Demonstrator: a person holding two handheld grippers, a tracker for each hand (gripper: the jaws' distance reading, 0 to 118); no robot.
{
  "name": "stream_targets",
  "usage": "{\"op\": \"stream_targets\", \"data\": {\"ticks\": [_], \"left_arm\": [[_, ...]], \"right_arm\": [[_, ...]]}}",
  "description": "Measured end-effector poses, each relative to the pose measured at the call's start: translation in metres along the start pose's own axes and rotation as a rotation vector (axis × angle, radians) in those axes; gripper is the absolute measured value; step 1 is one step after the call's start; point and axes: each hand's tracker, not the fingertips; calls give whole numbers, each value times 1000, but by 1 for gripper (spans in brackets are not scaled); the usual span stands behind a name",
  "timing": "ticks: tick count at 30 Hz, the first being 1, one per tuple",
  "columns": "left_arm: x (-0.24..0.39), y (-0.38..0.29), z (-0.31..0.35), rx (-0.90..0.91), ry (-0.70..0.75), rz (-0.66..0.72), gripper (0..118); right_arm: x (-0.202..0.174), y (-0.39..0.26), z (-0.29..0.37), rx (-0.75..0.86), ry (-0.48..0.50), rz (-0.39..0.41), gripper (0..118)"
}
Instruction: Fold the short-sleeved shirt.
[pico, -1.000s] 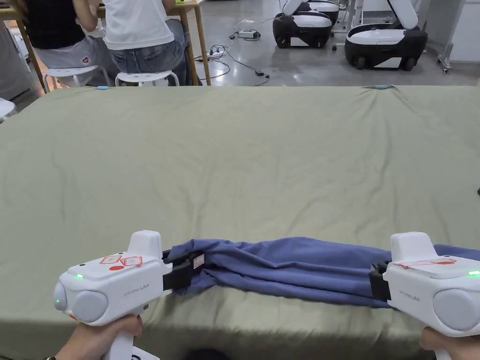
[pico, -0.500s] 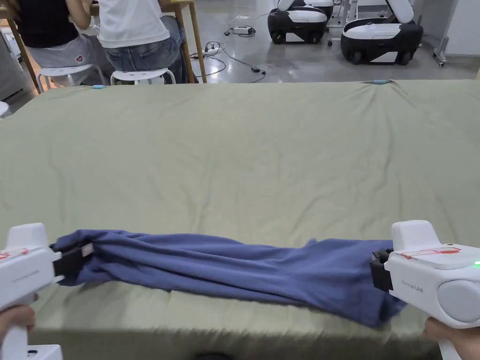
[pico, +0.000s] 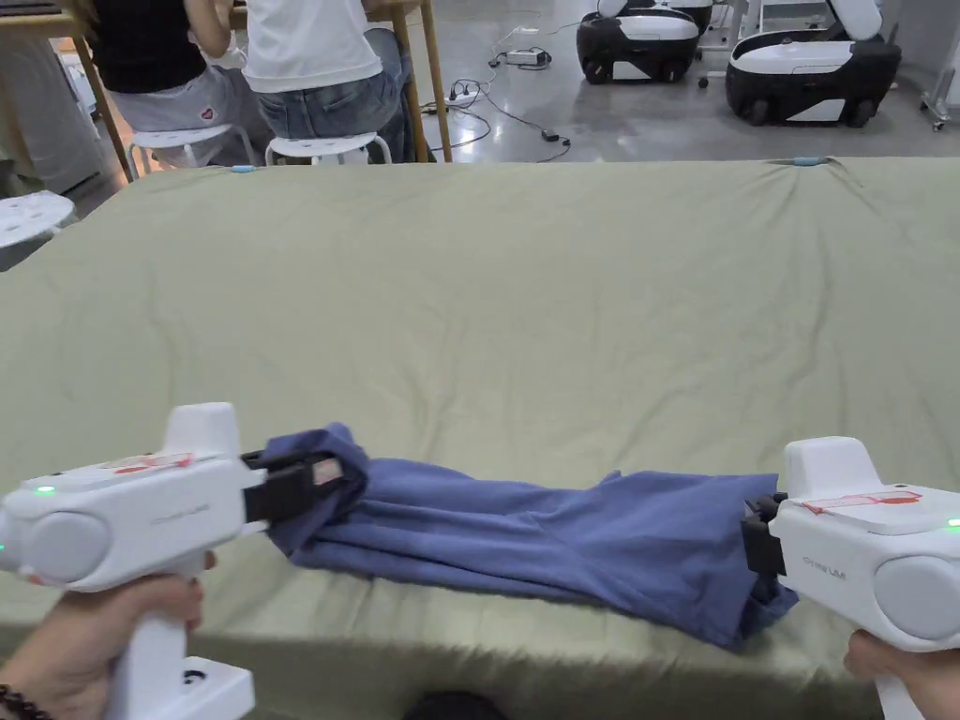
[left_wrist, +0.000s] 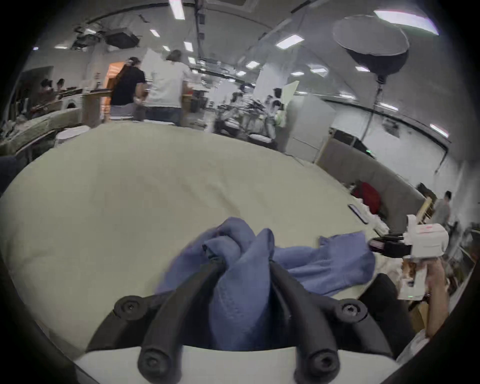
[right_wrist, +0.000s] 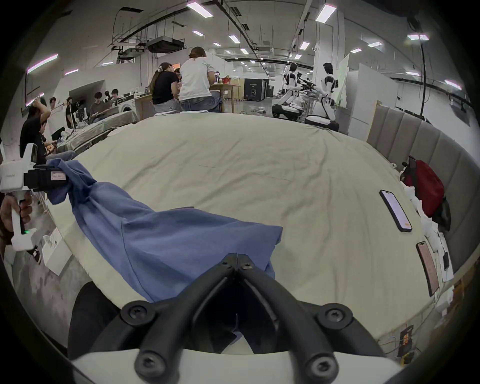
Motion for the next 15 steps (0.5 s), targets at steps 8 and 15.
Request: {"op": "stream_targets", "data": {"ticks": [8, 15], "left_arm": [[58, -30, -98, -182, 16, -32, 13], [56, -23, -79, -144, -39, -25, 71]], "right_arm": [[22, -8, 8, -1, -33, -38, 0], [37, -12, 11, 2, -62, -70, 0]]}}
